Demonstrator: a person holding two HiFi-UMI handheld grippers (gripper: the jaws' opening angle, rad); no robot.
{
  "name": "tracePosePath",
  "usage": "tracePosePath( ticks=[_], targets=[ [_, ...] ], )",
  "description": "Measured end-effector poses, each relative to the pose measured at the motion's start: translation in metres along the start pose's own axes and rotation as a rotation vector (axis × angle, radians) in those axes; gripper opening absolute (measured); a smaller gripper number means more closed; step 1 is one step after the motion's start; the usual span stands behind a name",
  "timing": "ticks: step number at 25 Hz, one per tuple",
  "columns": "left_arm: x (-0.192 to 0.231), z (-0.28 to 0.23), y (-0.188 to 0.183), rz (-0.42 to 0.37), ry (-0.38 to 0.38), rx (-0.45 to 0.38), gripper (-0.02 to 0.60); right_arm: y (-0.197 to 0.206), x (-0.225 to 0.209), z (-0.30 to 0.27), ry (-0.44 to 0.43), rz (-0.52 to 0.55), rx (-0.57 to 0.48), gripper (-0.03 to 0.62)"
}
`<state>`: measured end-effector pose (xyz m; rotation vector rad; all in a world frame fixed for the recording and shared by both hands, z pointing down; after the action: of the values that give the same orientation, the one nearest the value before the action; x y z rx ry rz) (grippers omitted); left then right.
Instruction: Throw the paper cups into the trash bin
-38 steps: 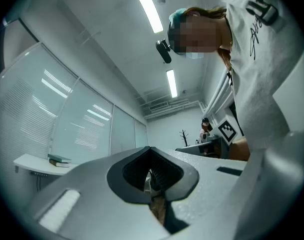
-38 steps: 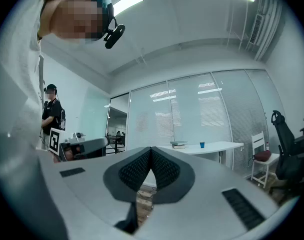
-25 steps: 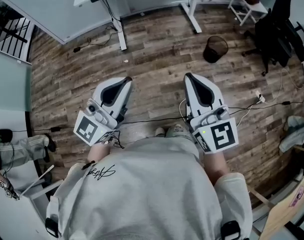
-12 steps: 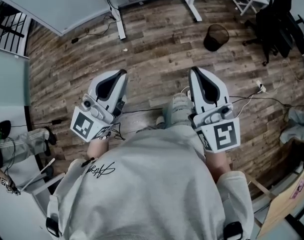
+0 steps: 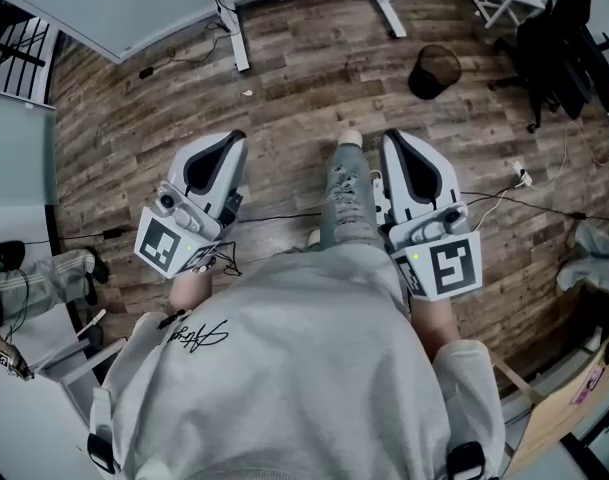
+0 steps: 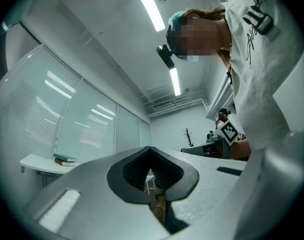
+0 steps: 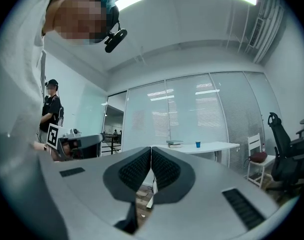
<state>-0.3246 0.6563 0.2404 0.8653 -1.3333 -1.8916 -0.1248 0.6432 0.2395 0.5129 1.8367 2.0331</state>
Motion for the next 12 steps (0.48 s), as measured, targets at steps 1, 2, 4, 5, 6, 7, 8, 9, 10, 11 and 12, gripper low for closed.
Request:
tracePosePath(
  ticks=[1,2,4,5,6,7,8,9,10,11,12],
  targets=[
    [0.004,-0.005,0.002,-0.004,0.005,0.002,0.003,0.001,-0.004,-0.005,0.003,-0.002,-0.002,0.012],
    [0.009,-0.01,0.003,-0.009,0.01,0.0,0.003,0.002,-0.009,-0.011,0.005,-0.001,-0.004,0.012],
    [0.021,-0.022,0.005,-0.02,0.017,-0.004,0.003,0.004,-0.017,-0.027,0.001,0.007,-0.007,0.012],
    [0.029,-0.028,0.008,-0.024,0.017,-0.002,0.003,0.005,-0.022,-0.036,-0.002,0.012,-0.007,0.012],
    [0.038,-0.035,0.012,-0.027,0.016,0.001,0.003,0.006,-0.029,-0.045,-0.004,0.018,-0.008,0.012],
    [0.047,-0.042,0.016,-0.03,0.015,0.002,0.003,0.005,-0.036,-0.054,-0.007,0.024,-0.011,0.012],
    [0.057,-0.049,0.019,-0.033,0.013,0.001,0.003,0.005,-0.043,-0.065,-0.011,0.03,-0.015,0.012],
    [0.067,-0.057,0.021,-0.037,0.009,-0.004,0.003,0.005,-0.049,-0.076,-0.017,0.035,-0.022,0.012],
    [0.078,-0.063,0.023,-0.041,0.004,-0.01,0.003,0.005,-0.054,-0.087,-0.026,0.038,-0.028,0.012],
    [0.088,-0.069,0.025,-0.044,-0.001,-0.013,0.003,0.006,-0.059,-0.099,-0.034,0.041,-0.034,0.012],
    [0.097,-0.073,0.027,-0.047,-0.007,-0.012,0.003,0.007,-0.064,-0.11,-0.043,0.044,-0.038,0.012]
  ],
)
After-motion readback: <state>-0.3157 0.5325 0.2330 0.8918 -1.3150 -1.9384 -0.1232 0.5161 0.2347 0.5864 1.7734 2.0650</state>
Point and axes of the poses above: the fingertips, and each gripper's own axes: z backward along the fingers, x to its left, y out of its underside, the point moved 2 cm from there along z, backward along the fingers, and after that the axes turned 6 degrees about y, right-handed, at the moved point
